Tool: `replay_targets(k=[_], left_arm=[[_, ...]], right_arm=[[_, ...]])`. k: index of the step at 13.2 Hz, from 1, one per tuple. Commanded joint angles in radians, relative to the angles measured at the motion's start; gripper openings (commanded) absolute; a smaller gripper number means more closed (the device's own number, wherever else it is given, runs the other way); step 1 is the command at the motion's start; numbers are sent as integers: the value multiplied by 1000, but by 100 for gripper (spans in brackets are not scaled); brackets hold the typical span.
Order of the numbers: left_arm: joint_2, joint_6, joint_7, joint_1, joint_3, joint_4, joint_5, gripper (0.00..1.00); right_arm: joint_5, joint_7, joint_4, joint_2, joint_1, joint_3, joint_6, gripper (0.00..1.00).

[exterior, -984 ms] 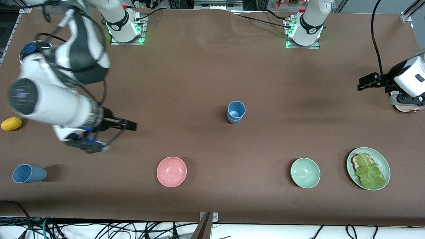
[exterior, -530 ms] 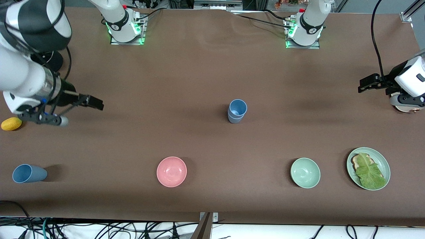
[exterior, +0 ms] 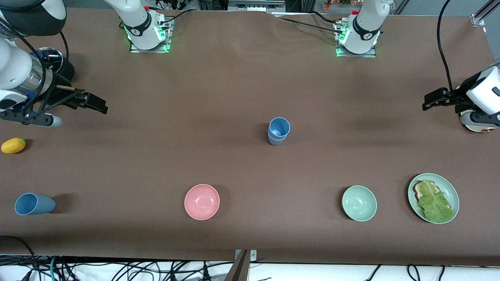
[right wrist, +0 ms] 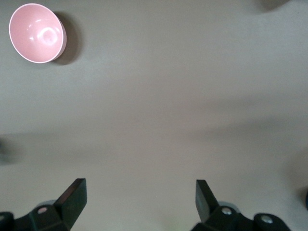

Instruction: Stack blue cups with both arms

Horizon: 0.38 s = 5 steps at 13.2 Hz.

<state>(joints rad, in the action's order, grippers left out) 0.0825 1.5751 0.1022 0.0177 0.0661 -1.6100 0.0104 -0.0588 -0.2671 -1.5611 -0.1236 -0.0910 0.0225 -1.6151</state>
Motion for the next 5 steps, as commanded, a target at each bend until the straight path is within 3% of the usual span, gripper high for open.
replay_targets(k=[1, 5], left_arm=[[5, 3, 21, -2, 6, 10, 11, 100], [8, 3, 21, -2, 6, 10, 10, 100]], right_arm=[[20, 16, 44, -21, 5, 10, 23, 100], [19, 42, 42, -19, 5, 10, 26, 100]])
